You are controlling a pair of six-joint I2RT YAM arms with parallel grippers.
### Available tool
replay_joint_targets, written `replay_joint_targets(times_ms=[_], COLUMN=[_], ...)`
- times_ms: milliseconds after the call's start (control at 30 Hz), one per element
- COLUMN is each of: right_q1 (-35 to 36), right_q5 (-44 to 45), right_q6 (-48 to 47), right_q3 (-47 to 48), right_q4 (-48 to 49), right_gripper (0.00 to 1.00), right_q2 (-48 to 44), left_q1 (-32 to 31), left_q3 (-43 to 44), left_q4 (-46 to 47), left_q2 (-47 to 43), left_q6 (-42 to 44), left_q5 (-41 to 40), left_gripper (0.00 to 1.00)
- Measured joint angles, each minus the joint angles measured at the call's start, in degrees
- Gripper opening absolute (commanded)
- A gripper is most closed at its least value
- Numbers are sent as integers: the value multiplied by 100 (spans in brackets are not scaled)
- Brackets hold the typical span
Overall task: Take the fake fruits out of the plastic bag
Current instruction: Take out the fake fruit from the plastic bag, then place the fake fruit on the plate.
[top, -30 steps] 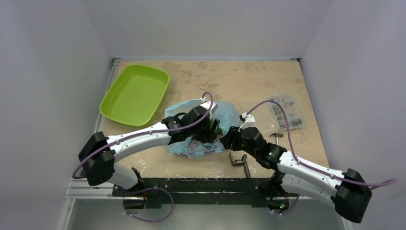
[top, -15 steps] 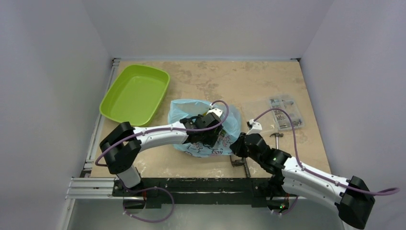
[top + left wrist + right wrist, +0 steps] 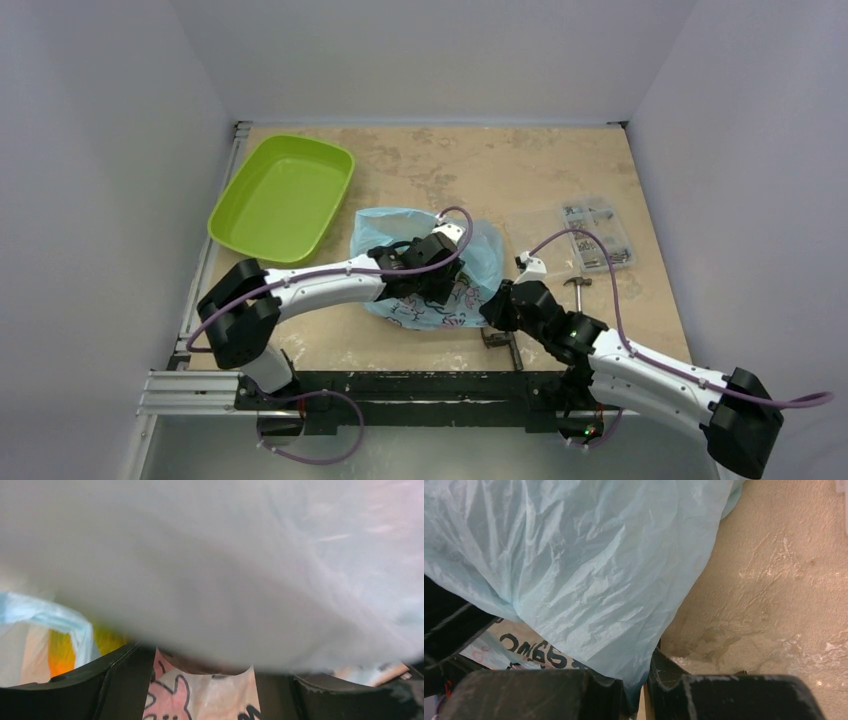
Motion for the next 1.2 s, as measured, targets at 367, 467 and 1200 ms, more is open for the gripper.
replay_joint_targets(times_ms=[367,467,1200], right_q1=[0,0,0], right_q5=[-11,-7,13], right_q6=[-131,-138,-240], right_q3=[-61,-72,-81], right_q4=[133,138,192], right_gripper=[10,10,10], right_q2=[-133,-166,-258], left_q1=[481,861,5386], left_q3=[-817,-1110,-208], left_q4=[750,839,-1292], left_q2=[-2955,-3875,-3202], left_q6=[-232,-431,-772], left_q5=[1078,1154,-356], left_gripper=[0,0,0])
